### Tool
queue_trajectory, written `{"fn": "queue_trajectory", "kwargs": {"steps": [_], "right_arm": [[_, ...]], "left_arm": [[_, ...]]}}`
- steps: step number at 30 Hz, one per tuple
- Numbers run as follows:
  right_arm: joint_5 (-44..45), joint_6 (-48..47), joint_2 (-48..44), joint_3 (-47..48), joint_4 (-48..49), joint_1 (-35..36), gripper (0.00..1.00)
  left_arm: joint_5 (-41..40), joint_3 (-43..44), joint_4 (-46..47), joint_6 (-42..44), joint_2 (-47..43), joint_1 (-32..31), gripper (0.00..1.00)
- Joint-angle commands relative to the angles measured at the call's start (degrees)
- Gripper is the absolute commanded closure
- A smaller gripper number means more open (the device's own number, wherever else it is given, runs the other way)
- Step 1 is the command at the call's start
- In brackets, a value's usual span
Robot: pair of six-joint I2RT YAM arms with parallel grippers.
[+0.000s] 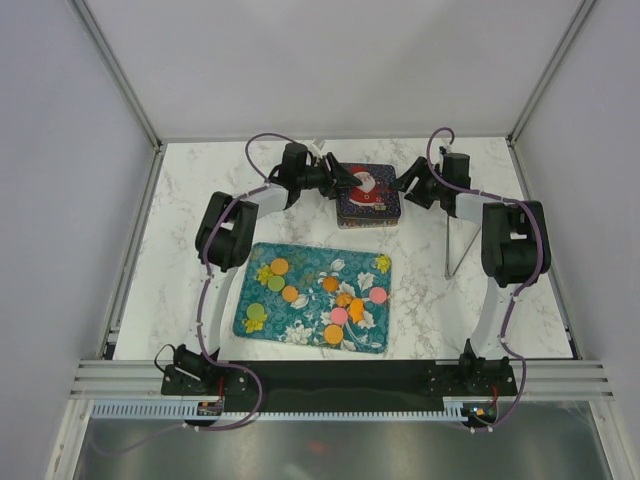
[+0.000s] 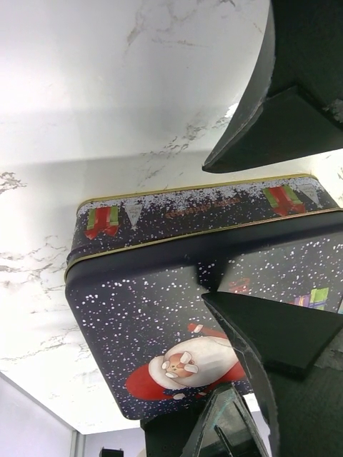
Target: Pack the cookies
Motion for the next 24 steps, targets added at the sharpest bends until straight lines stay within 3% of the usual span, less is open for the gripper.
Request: {"fn": "queue_trajectory", "kwargs": {"steps": [1,12,24], "right_arm": [[-0.56,-2.09,0.56,1.97,-0.35,0.28,0.24],[-9.42,-0.51,0.82,1.26,7.38,1.25,0.21],[-9.96,-1.92,2.49,3.55,4.13,2.31,0.25]], "left_arm": [[-1.21,1.22,-1.94,5.25,-4.28,0.77,0.48],[-2.09,3.07,-4.14,7.18,-4.9,0.77,0.41],[-4.46,4.39,-8.26,11.31,-6.56,0.77,0.37]]}}
